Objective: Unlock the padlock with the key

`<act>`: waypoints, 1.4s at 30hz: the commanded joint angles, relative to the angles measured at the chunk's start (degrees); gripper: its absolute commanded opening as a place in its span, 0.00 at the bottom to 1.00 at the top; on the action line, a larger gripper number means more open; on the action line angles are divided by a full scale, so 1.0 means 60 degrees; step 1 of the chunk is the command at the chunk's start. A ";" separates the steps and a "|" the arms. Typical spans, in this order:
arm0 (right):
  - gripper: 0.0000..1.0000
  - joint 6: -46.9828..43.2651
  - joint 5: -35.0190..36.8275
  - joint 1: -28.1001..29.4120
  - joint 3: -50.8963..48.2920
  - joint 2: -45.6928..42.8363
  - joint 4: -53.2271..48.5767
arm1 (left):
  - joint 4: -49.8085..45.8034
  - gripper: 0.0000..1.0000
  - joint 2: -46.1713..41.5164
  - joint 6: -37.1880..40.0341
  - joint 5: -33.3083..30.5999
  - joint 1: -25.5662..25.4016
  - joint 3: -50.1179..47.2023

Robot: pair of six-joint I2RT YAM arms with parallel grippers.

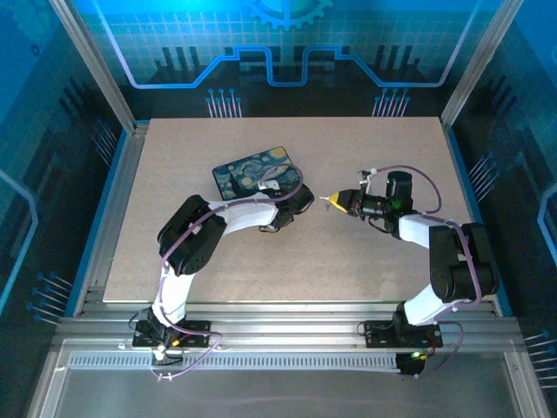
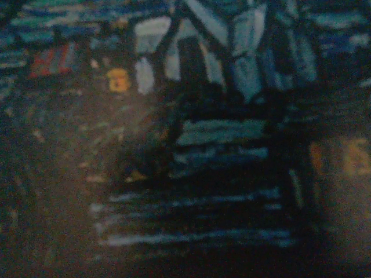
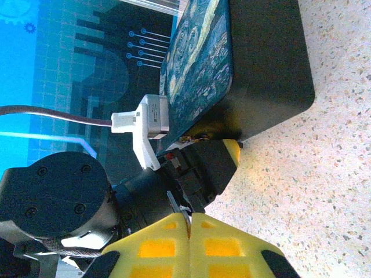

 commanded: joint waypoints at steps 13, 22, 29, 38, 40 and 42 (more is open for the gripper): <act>0.00 -0.1321 0.0158 0.0617 -0.0030 -0.1540 -0.1296 | -0.1966 0.00 -0.1983 0.1009 0.7249 0.2074 0.1034; 0.00 -0.1437 0.0192 0.1352 0.0332 -0.2081 -0.1261 | -0.1790 0.00 -0.2457 -0.0385 1.0639 0.2649 0.2155; 0.00 -0.1560 0.0816 0.1726 0.0311 -0.2113 0.0004 | 0.0273 0.00 -0.2856 -0.2613 1.2149 0.2760 0.1683; 0.00 -0.3482 0.1200 0.1594 0.0058 -0.2503 0.0815 | 0.1669 0.00 -0.3266 -0.3780 1.2476 0.2846 0.0912; 0.00 -0.3765 0.1156 0.1499 0.0126 -0.2343 0.0832 | 0.2167 0.00 -0.3379 -0.4081 1.2500 0.2876 0.0563; 0.00 -0.3755 0.0976 0.1364 0.0124 -0.1959 0.1242 | 0.2703 0.00 -0.3475 -0.4381 1.2527 0.2894 0.0202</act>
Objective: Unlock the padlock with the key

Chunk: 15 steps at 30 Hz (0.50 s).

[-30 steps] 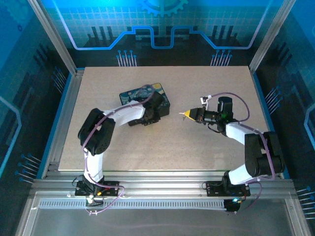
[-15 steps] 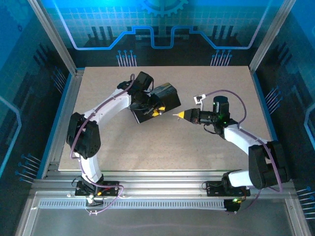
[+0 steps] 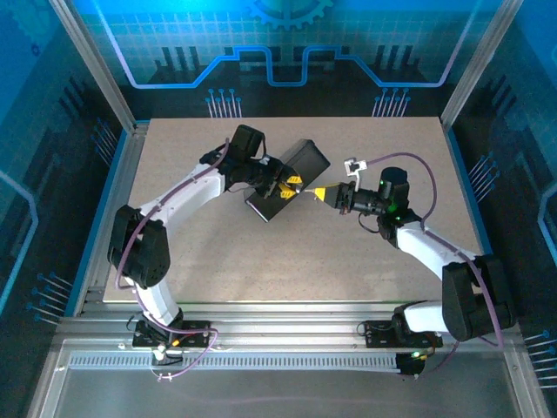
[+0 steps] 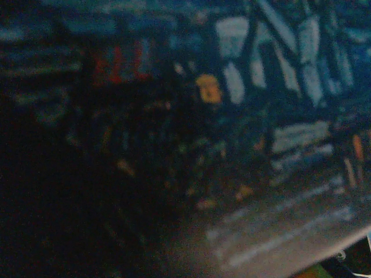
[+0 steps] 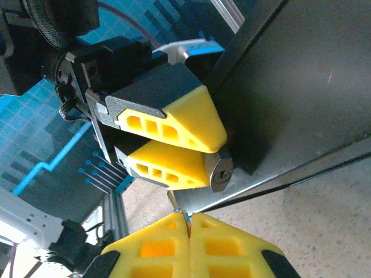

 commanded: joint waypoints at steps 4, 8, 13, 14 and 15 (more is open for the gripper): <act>0.00 -0.0665 -0.0256 -0.0364 0.0191 0.0906 0.1128 | 0.2047 0.00 -0.0728 -0.0996 0.0630 0.0181 -0.0933; 0.00 -0.0639 -0.0648 -0.0354 0.0367 0.1366 0.1505 | 0.2427 0.00 -0.0788 -0.1169 0.0781 0.0292 -0.1295; 0.00 -0.0366 -0.0681 -0.0324 0.0411 0.1974 0.2325 | 0.2860 0.00 -0.0818 -0.1411 0.0931 0.0408 -0.1647; 0.00 -0.0077 -0.0721 -0.0321 0.0382 0.2160 0.2810 | 0.2888 0.00 -0.0839 -0.1427 0.0951 0.0435 -0.1702; 0.00 0.0211 -0.0721 -0.0321 0.0338 0.2307 0.3253 | 0.2942 0.00 -0.0860 -0.1439 0.0966 0.0472 -0.1748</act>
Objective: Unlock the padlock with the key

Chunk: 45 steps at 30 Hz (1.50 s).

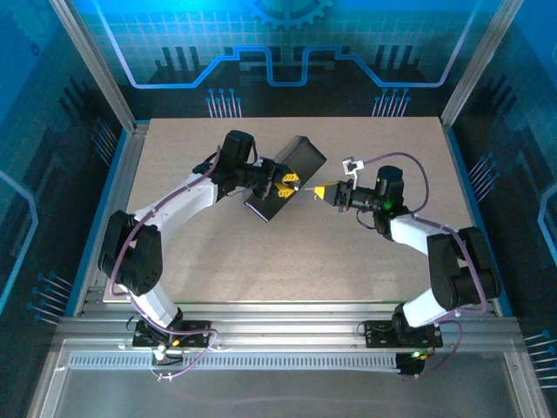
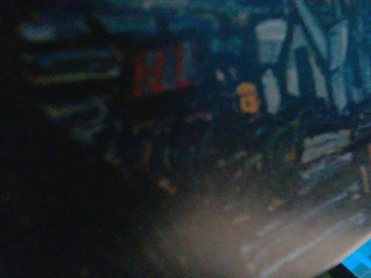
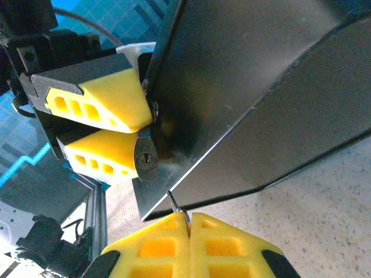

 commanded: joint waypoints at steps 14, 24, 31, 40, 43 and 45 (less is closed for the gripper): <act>0.00 0.1119 0.0117 0.0542 0.0200 0.0534 0.2895 | 0.0786 0.00 -0.0612 -0.0113 0.0390 0.0479 -0.0702; 0.00 0.1220 0.0380 0.0813 0.0594 0.0822 0.2884 | 0.1038 0.00 -0.0718 -0.0228 0.0397 0.0510 -0.0990; 0.00 0.1131 0.0439 0.0921 0.0721 0.0927 0.2689 | 0.1106 0.00 -0.0817 -0.0265 0.0384 0.0538 -0.1087; 0.00 0.1220 0.0500 0.0744 0.0375 0.0903 0.3004 | 0.1019 0.00 -0.0866 -0.0208 0.0372 0.0603 -0.1134; 0.00 0.1152 0.0500 0.0707 0.0355 0.0865 0.2925 | 0.1002 0.00 -0.0867 -0.0190 0.0371 0.0598 -0.1114; 0.00 0.1169 0.0439 0.0703 0.0366 0.0907 0.2966 | 0.1000 0.00 -0.0865 -0.0191 0.0371 0.0596 -0.1121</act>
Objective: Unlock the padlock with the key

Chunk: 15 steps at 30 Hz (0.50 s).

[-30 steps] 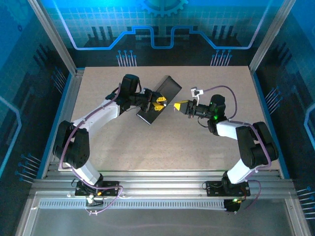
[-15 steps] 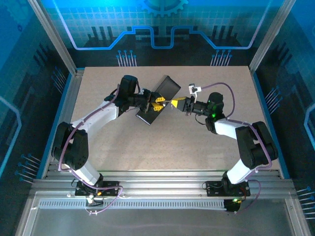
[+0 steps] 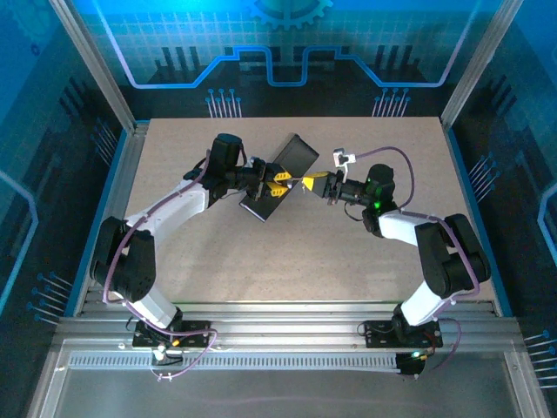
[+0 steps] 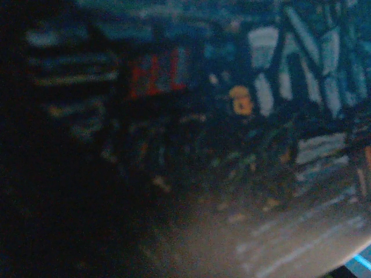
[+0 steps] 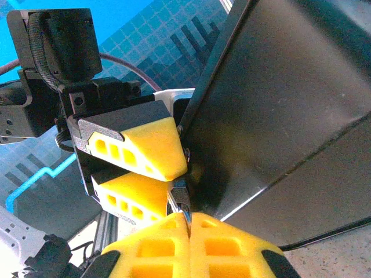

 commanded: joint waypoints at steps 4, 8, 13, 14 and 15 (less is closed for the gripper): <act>0.00 -0.0146 0.0039 -0.0093 -0.0170 0.0044 0.0357 | -0.0069 0.00 -0.0315 0.0068 0.0055 0.0159 -0.0136; 0.00 -0.0165 0.0003 -0.0095 -0.0243 0.0082 0.0384 | -0.0084 0.00 -0.0323 0.0058 0.0048 0.0177 -0.0150; 0.00 -0.0152 0.0015 -0.0109 -0.0348 0.0086 0.0485 | -0.0090 0.00 -0.0383 0.0085 0.0038 0.0177 -0.0192; 0.00 -0.0150 0.0034 -0.0120 -0.0350 0.0088 0.0497 | -0.0094 0.00 -0.0394 0.0072 0.0015 0.0166 -0.0194; 0.00 -0.0152 0.0036 -0.0118 -0.0357 0.0102 0.0501 | -0.0110 0.00 -0.0396 0.0078 0.0019 0.0170 -0.0205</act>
